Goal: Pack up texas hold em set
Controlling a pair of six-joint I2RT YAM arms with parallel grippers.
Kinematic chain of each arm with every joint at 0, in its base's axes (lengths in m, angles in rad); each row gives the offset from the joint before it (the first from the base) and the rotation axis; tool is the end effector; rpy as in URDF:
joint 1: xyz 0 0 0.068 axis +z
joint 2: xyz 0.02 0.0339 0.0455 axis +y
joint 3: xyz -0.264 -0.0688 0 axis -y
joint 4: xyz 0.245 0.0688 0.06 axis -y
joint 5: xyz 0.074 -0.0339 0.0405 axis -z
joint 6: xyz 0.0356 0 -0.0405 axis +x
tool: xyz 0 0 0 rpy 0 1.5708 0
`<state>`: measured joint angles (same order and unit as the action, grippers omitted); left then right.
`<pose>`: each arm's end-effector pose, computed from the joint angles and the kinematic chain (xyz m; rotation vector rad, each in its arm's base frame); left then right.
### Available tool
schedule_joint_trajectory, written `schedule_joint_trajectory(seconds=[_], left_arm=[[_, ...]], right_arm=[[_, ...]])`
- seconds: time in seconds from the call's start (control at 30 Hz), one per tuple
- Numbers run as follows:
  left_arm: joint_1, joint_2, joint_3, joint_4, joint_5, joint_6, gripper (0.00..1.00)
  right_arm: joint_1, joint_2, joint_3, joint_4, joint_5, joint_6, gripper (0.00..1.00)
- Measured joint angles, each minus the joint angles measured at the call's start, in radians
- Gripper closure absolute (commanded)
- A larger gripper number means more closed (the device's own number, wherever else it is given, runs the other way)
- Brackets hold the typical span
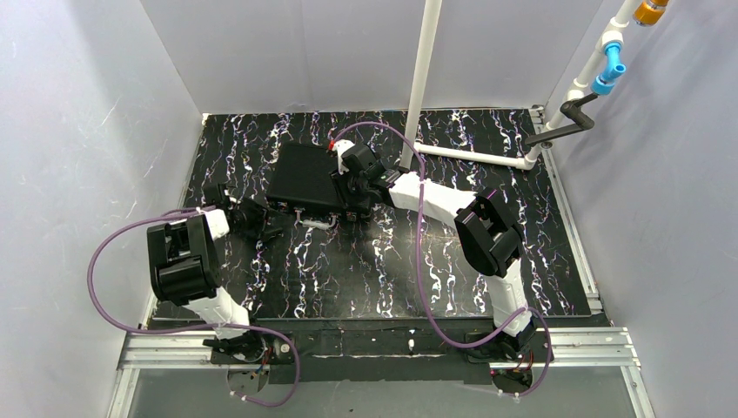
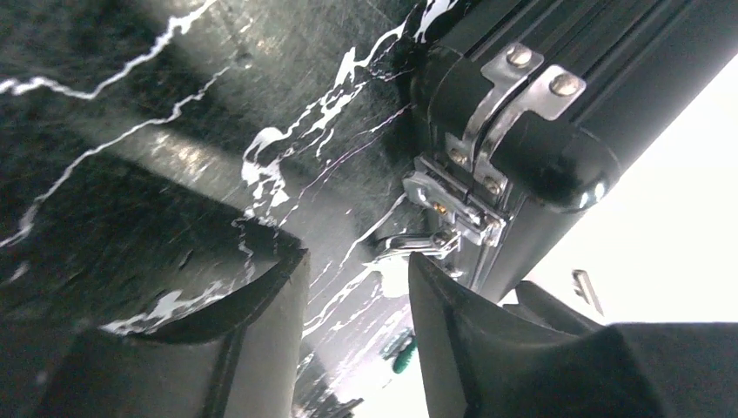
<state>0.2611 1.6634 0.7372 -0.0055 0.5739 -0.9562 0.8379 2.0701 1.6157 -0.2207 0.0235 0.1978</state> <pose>0.2963 0.0592 0.1332 -1.2570 2.2403 -0.9975 0.3207 0.3550 0.2232 -0.7113 2.1873 0.5235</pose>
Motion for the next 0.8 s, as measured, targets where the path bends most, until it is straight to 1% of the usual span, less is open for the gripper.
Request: schedule_joint_trajectory(seconds=[0.2, 0.27, 0.37, 0.53, 0.63, 0.73, 0.8], left_arm=[[-0.007, -0.08, 0.009, -0.114, -0.1, 0.105, 0.51], [-0.016, -0.116, 0.009, -0.158, -0.135, 0.142, 0.48], [-0.06, -0.199, 0.01, -0.216, -0.177, 0.195, 0.46], [-0.15, -0.322, 0.023, -0.291, -0.228, 0.265, 0.45], [-0.213, -0.358, 0.069, -0.346, -0.26, 0.31, 0.41], [-0.309, -0.414, 0.109, -0.374, -0.277, 0.349, 0.38], [-0.39, -0.472, 0.121, -0.389, -0.288, 0.366, 0.38]], right_arm=[[0.0, 0.0, 0.0, -0.004, 0.0, 0.0, 0.59], [0.0, 0.0, 0.0, -0.006, 0.001, 0.0, 0.59], [0.0, 0.0, 0.0, -0.008, 0.003, 0.0, 0.58], [0.0, -0.005, 0.006, -0.031, 0.012, -0.003, 0.57], [0.0, -0.018, 0.006, -0.068, 0.031, -0.011, 0.55], [-0.002, -0.043, 0.0, -0.13, 0.044, -0.011, 0.52], [-0.002, -0.084, -0.033, -0.183, 0.052, -0.006, 0.48]])
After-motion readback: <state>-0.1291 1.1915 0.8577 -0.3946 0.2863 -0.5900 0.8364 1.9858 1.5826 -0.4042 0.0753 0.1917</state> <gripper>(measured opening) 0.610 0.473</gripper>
